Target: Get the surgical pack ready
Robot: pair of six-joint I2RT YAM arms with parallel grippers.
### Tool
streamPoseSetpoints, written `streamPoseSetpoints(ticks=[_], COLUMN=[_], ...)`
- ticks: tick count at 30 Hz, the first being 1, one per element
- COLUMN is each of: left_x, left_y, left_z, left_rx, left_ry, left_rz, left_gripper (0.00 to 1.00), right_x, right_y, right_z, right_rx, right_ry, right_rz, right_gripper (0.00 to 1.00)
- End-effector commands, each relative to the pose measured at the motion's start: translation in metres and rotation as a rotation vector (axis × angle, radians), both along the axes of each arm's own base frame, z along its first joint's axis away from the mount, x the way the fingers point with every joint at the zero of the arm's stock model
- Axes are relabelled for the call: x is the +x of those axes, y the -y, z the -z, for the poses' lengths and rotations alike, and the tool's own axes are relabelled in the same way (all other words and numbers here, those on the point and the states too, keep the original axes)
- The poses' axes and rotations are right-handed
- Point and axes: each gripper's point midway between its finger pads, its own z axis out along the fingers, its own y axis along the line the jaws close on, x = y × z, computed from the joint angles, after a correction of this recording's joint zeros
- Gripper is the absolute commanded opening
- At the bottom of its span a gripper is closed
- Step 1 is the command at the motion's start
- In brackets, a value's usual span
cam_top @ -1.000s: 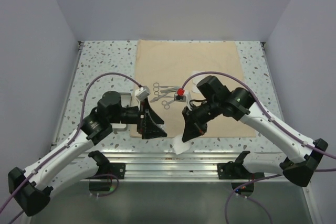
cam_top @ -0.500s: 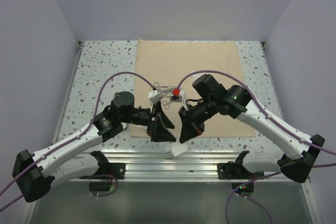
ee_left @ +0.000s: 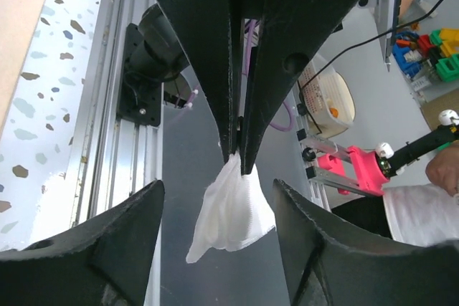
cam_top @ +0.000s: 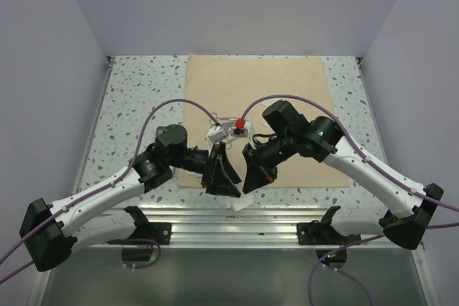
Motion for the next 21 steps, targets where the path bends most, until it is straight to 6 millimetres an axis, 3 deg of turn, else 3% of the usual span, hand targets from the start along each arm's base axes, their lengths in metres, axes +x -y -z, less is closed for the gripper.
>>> streamPoseSetpoints(ticks=[1, 3, 6, 8, 10, 11, 13, 14, 16, 17, 21], left_x=[-0.008, -0.007, -0.004, 0.002, 0.009, 0.017, 0.027, 0.042, 0.058, 0.075, 0.122], left_y=[0.000, 0.001, 0.001, 0.000, -0.003, -0.009, -0.018, -0.028, -0.043, -0.056, -0.106], left_z=[-0.011, -0.011, -0.011, -0.006, -0.003, 0.009, 0.013, 0.023, 0.030, 0.042, 0.064], left_rx=[-0.036, -0.032, -0.022, 0.014, 0.033, 0.079, 0.092, 0.118, 0.139, 0.186, 0.333], left_ry=[0.016, 0.015, 0.029, 0.022, 0.042, 0.011, -0.003, -0.028, -0.048, -0.074, -0.123], left_rz=[0.057, 0.054, 0.037, -0.009, -0.056, -0.109, -0.183, -0.258, -0.368, -0.473, -0.859], left_gripper=[0.64, 0.54, 0.16, 0.00, 0.00, 0.00, 0.00, 0.00, 0.00, 0.00, 0.00], right_x=[0.004, 0.005, 0.006, 0.010, 0.028, 0.034, 0.050, 0.066, 0.081, 0.093, 0.107], right_y=[-0.006, -0.007, -0.006, -0.003, 0.003, 0.006, 0.016, 0.024, 0.037, 0.047, 0.063], right_z=[-0.006, -0.005, -0.004, 0.000, 0.008, 0.007, 0.013, 0.015, 0.014, 0.018, 0.027], right_rx=[0.025, 0.024, 0.010, -0.027, -0.109, -0.128, -0.216, -0.242, -0.278, -0.292, -0.327], right_ry=[0.024, 0.018, 0.018, 0.029, 0.077, 0.094, 0.110, 0.124, 0.104, 0.084, 0.057], right_rz=[0.015, 0.017, 0.023, 0.056, 0.170, 0.209, 0.337, 0.416, 0.559, 0.631, 0.736], right_gripper=[0.00, 0.00, 0.00, 0.18, 0.36, 0.48, 0.59, 0.67, 0.75, 0.77, 0.78])
